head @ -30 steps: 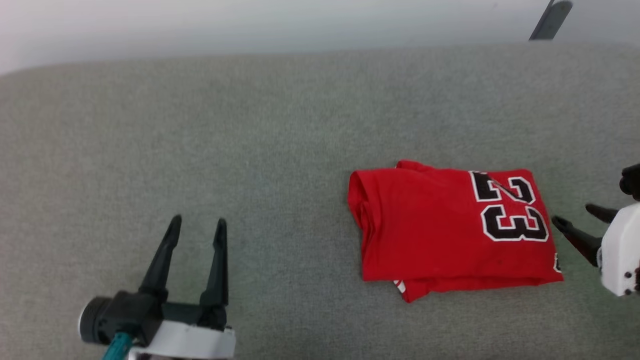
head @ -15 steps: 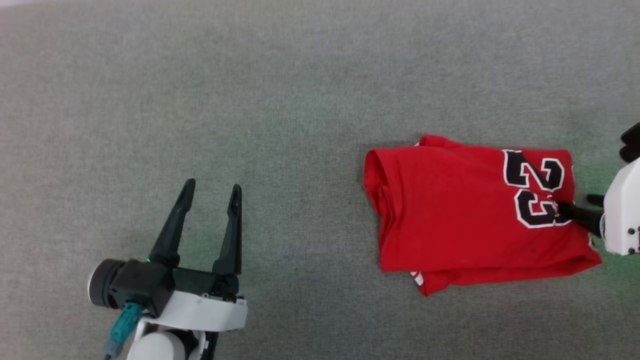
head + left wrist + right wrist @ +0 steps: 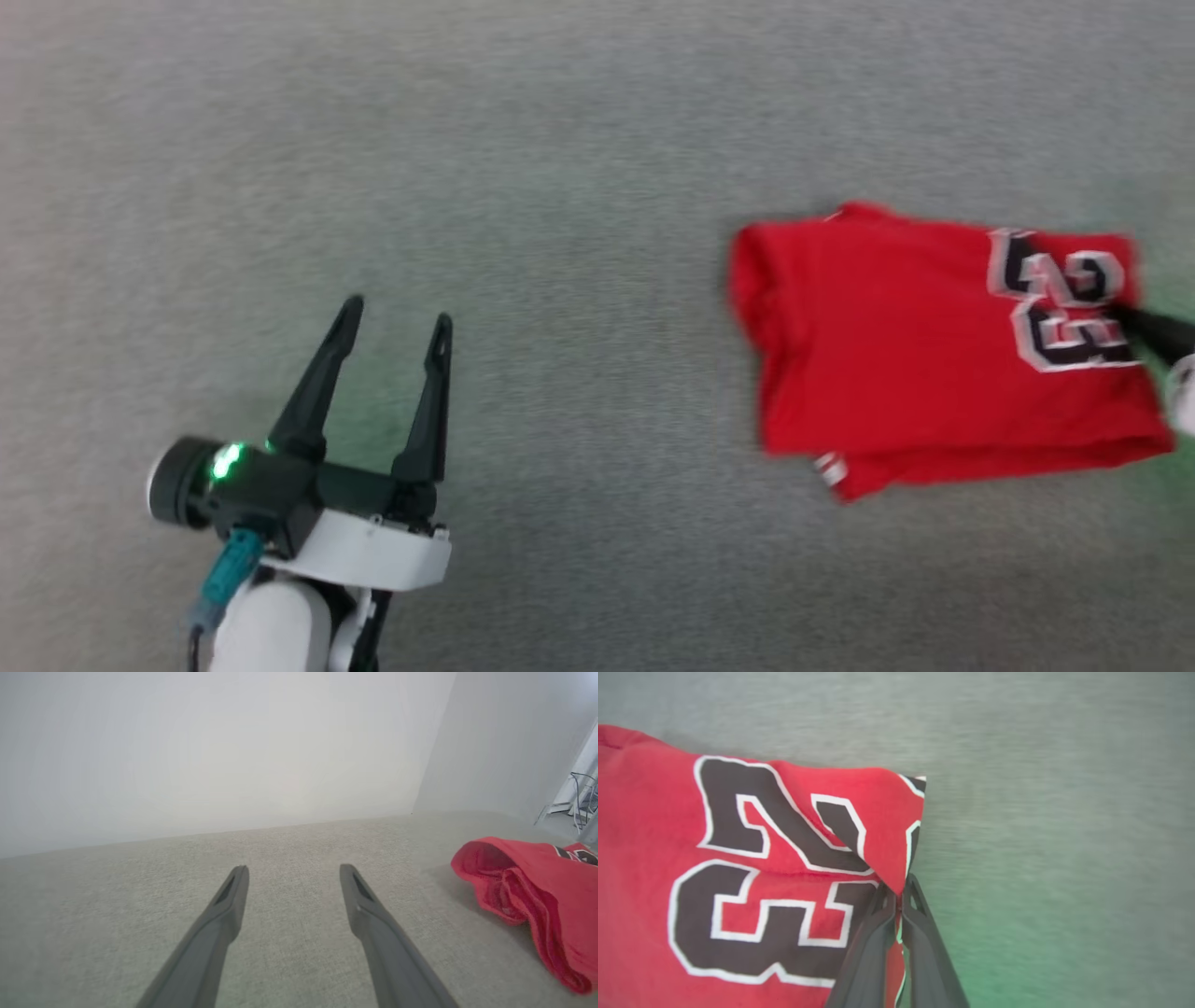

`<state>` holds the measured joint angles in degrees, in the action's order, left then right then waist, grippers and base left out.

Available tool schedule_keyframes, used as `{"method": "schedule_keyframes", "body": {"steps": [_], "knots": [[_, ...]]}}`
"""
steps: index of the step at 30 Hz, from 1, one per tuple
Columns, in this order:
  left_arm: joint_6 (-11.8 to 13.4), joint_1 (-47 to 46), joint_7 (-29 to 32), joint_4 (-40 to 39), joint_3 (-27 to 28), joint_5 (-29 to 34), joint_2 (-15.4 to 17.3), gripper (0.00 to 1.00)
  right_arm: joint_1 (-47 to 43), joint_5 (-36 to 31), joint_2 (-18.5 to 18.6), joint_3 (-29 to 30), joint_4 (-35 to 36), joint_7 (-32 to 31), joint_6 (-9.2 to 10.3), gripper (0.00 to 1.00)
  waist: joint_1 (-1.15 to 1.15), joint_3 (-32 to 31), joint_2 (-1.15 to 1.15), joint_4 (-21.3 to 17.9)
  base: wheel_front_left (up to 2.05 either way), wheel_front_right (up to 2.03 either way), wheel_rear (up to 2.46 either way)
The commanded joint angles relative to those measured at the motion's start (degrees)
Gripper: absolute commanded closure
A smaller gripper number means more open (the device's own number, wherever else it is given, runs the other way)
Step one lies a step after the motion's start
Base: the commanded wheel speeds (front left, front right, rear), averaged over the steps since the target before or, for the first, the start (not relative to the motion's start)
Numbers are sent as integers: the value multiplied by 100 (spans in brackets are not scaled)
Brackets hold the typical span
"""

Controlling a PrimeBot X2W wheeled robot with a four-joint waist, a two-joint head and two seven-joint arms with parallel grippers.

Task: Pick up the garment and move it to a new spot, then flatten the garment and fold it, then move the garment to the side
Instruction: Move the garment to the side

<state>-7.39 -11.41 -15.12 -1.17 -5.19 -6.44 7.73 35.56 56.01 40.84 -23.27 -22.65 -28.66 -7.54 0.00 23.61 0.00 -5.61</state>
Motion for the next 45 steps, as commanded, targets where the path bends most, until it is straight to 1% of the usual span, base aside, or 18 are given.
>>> {"method": "schedule_keyframes", "body": {"steps": [1, 6, 10, 14, 16, 17, 22, 26, 31, 37, 38, 39, 40, 45], "knots": [[-13, -177, 0, 18, -51, 9, 123, 0, -69, 66, 103, 114, -99, 223, 11, 100, 0, 116, 0, -405, 0, 0, 0], [-13, -685, 0, 109, -388, 24, 443, 0, -55, 232, 380, 379, -499, 851, 11, 100, 0, 372, 0, -880, 0, 0, 0], [-12, -1228, 0, 248, -794, 45, 723, 0, 152, 166, 409, 443, -834, 1275, 11, 100, 0, 649, 0, -1192, 0, 0, 0], [-12, -1884, 1, 425, -1224, 7, 988, 0, 544, -25, 401, 421, -1214, 1682, 11, 100, 0, 932, 0, -1360, 0, 0, 0], [-12, -2226, 0, 497, -1403, -20, 1077, 0, 794, -179, 414, 358, -1434, 1875, 11, 100, 0, 1063, 0, -1393, 0, 0, 0], [-12, -2226, 0, 497, -1403, -20, 1077, 0, 794, -179, 414, 358, -1434, 1875, 11, 100, 0, 1063, 0, -1393, 0, 0, 0], [-12, -2963, 0, 610, -1755, -70, 1267, 0, 1508, -548, 437, 183, -2066, 2342, 11, 100, 0, 1378, 0, -1386, 0, 0, 0], [-12, -3383, 0, 689, -1923, -126, 1380, 0, 1983, -644, 304, 90, -2618, 2694, 11, 100, 0, 1567, 0, -1363, 0, 0, 0], [-12, -3543, 0, 745, -1987, -154, 1457, 0, 2296, -655, 48, -147, -3161, 3004, 11, 100, 0, 1654, 0, -1346, 0, 0, 0], [46, -3423, 2, 812, -1960, -177, 1489, 0, 2423, -577, -102, -356, -3705, 3394, 11, 100, 0, 1646, 0, -1312, 0, 0, 0], [55, -3394, 2, 810, -1944, -189, 1492, 0, 2425, -551, -113, -384, -3764, 3445, 11, 82, 0, 1624, 0, -1304, 0, 0, 0], [78, -3358, 2, 801, -1923, -211, 1488, 0, 2421, -532, -103, -418, -3817, 3498, 11, 40, 0, 1590, 0, -1294, 0, 0, 0], [86, -3319, 2, 791, -1910, -231, 1476, 0, 2416, -525, -84, -453, -3858, 3547, 11, 0, 0, 1550, 0, -1282, 0, 0, 0], [215, -2996, 1, 728, -1780, -320, 1315, 0, 2284, -539, 19, -729, -3883, 3765, 11, 0, 0, 1176, 0, -1169, 0, 0, 0]]}}
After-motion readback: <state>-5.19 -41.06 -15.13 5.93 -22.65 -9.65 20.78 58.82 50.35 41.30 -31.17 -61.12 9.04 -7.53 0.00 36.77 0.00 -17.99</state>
